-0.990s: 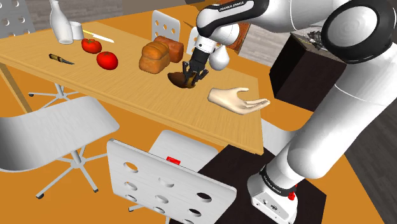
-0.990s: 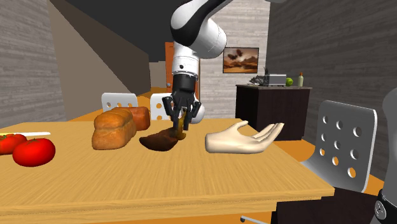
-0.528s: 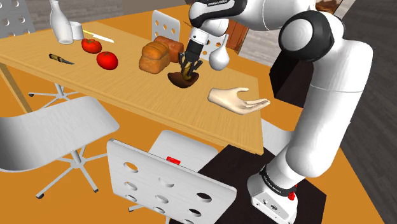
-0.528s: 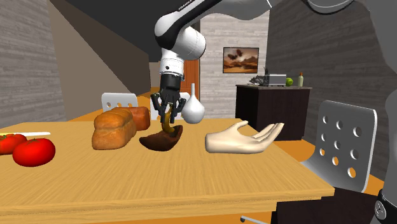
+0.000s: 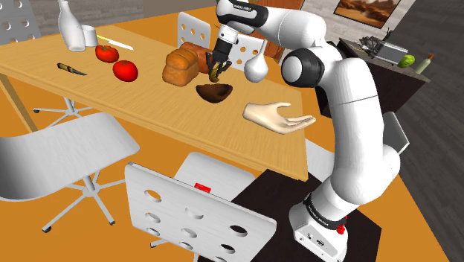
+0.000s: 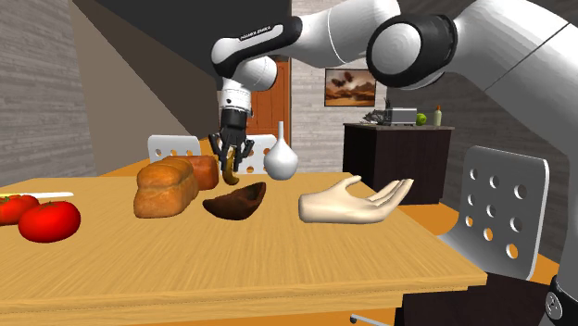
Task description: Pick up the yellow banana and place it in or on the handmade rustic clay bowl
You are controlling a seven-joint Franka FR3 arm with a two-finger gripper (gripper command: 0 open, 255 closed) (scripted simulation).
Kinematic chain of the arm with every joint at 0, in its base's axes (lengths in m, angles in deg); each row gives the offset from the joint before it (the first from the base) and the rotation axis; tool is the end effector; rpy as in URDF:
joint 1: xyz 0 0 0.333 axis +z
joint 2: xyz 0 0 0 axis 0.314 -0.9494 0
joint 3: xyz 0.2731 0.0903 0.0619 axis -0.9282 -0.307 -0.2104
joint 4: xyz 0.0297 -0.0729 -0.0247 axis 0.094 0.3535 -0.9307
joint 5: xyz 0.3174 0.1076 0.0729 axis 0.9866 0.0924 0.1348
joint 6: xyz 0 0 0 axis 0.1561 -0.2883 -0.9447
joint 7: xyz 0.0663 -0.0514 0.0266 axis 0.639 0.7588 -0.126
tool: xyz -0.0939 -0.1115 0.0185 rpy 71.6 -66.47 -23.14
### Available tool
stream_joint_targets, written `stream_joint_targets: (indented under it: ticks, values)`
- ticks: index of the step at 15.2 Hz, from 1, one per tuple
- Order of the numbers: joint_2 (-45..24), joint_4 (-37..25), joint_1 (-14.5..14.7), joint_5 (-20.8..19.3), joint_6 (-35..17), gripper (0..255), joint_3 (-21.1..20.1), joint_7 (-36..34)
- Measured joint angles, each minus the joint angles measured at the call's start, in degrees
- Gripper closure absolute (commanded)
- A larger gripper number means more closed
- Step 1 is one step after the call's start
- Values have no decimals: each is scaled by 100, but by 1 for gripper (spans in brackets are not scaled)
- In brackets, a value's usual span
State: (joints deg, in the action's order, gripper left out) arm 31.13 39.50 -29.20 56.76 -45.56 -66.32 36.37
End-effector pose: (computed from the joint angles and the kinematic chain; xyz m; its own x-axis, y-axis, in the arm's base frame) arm 0.6722 -0.1292 0.3489 0.8565 -0.4837 -0.1800 -0.5142 -0.8300 -0.2162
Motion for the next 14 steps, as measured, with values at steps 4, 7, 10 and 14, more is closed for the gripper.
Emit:
stream_joint_targets:
  ticks: [4, 7, 10, 14]
  values:
    - [-241, -142, -13, 9, -90, 255, -13, 29]
    - [-245, 85, 3, 19, -313, 255, -11, 94]
    - [-274, 258, 13, 31, -508, 255, -11, 152]
    - [-314, 377, 38, 60, -694, 255, -31, 204]
